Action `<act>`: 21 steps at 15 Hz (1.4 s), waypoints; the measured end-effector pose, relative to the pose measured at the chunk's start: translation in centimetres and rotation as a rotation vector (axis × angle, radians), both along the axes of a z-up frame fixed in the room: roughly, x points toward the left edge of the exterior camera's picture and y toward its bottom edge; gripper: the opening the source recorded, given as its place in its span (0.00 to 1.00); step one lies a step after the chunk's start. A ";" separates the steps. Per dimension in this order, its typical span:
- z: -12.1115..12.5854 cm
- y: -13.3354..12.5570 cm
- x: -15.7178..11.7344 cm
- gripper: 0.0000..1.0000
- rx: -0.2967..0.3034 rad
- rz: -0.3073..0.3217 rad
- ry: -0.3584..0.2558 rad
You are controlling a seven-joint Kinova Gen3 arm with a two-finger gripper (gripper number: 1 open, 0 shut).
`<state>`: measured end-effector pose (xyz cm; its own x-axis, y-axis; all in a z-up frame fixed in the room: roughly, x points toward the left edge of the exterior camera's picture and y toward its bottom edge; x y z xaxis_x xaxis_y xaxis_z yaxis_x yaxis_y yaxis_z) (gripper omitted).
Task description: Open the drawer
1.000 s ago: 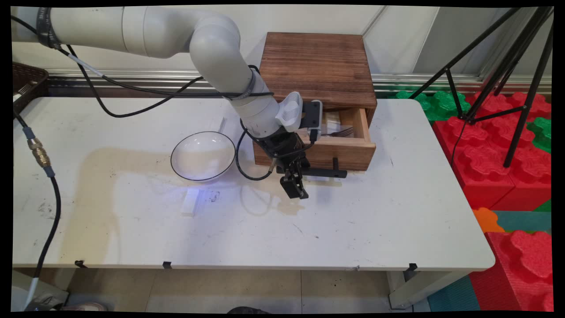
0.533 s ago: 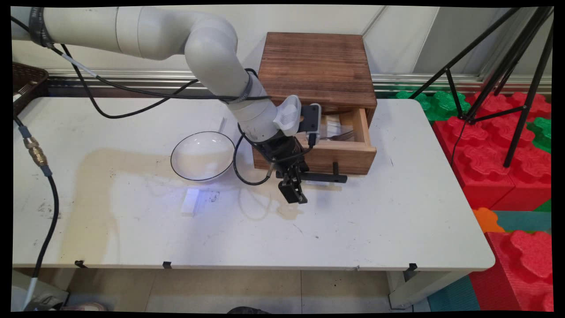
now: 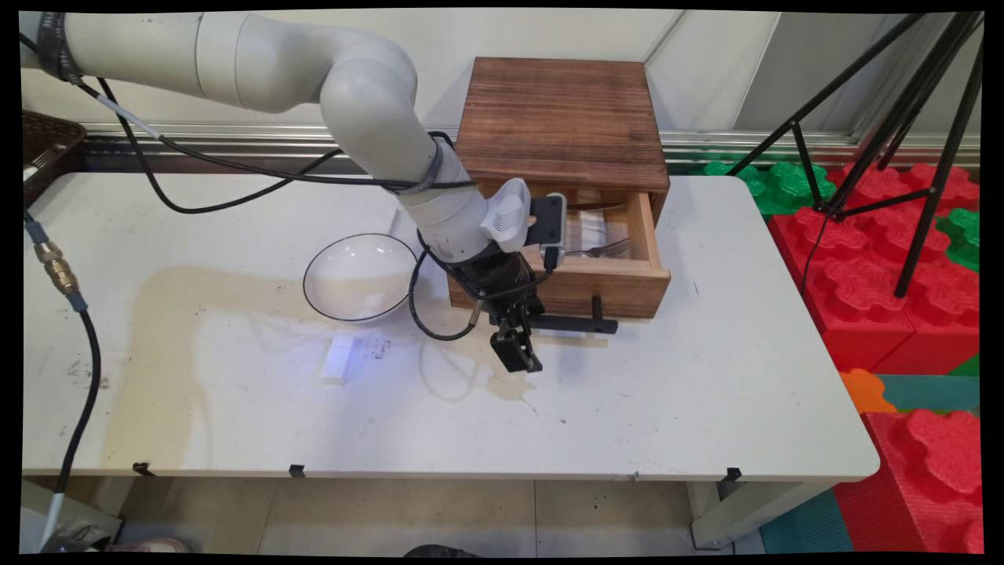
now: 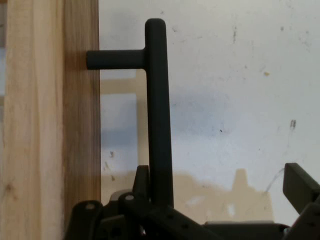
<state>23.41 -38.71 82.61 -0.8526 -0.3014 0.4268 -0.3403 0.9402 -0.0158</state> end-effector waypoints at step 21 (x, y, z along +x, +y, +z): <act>-0.2 3.9 -1.2 1.00 0.042 -0.001 0.017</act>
<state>22.25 -34.83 82.40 -0.8457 -0.3191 0.4279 -0.3396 0.9401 0.0298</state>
